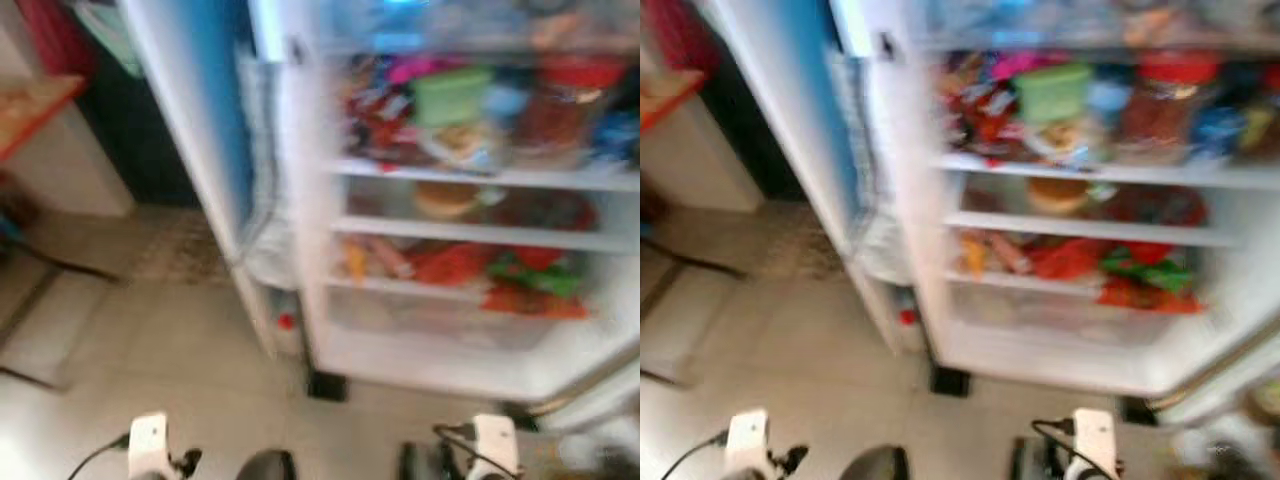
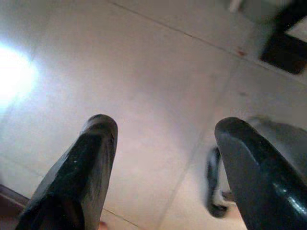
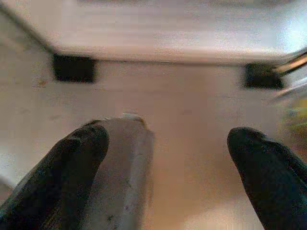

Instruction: Restocking fridge

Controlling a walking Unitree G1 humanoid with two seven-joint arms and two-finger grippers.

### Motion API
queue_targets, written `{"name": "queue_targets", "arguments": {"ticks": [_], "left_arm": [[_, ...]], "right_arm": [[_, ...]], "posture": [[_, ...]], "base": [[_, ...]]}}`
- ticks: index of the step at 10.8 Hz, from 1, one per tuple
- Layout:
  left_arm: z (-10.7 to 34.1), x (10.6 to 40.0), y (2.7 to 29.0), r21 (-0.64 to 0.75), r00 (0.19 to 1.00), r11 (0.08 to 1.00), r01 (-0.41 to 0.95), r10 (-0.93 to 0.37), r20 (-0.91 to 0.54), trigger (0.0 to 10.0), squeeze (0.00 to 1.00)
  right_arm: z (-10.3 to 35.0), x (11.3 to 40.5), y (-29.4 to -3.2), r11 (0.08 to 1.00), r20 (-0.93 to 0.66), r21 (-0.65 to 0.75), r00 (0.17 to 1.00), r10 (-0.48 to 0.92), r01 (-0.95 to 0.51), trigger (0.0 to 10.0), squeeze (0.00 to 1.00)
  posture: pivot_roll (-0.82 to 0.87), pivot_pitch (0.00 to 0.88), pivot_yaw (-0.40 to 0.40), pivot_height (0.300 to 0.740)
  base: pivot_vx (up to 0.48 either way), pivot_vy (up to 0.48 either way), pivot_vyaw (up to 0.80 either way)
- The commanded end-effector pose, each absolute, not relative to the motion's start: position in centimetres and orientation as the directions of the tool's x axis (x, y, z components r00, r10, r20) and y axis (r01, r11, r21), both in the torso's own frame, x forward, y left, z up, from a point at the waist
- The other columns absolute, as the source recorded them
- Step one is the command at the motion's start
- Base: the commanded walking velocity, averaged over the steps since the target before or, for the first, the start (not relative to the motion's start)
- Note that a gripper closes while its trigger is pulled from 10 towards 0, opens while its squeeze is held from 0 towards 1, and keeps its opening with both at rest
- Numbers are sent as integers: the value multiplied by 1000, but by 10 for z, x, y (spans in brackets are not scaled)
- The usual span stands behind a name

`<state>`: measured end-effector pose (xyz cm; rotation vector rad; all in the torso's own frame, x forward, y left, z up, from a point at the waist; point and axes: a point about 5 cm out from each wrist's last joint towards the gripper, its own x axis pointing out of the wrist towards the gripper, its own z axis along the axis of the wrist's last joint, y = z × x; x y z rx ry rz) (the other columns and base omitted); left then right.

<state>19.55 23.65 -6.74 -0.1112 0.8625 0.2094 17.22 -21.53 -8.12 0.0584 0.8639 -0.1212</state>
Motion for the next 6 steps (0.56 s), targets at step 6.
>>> {"name": "queue_targets", "arguments": {"ticks": [6], "left_arm": [[-74,183,237,20,596,982,-188,130,-793,10000,0]], "right_arm": [[-91,154,-209,992,-814,14,578,-64,128,10000,0]], "posture": [[-14,60,127,632]], "base": [[0,294,0]]}}
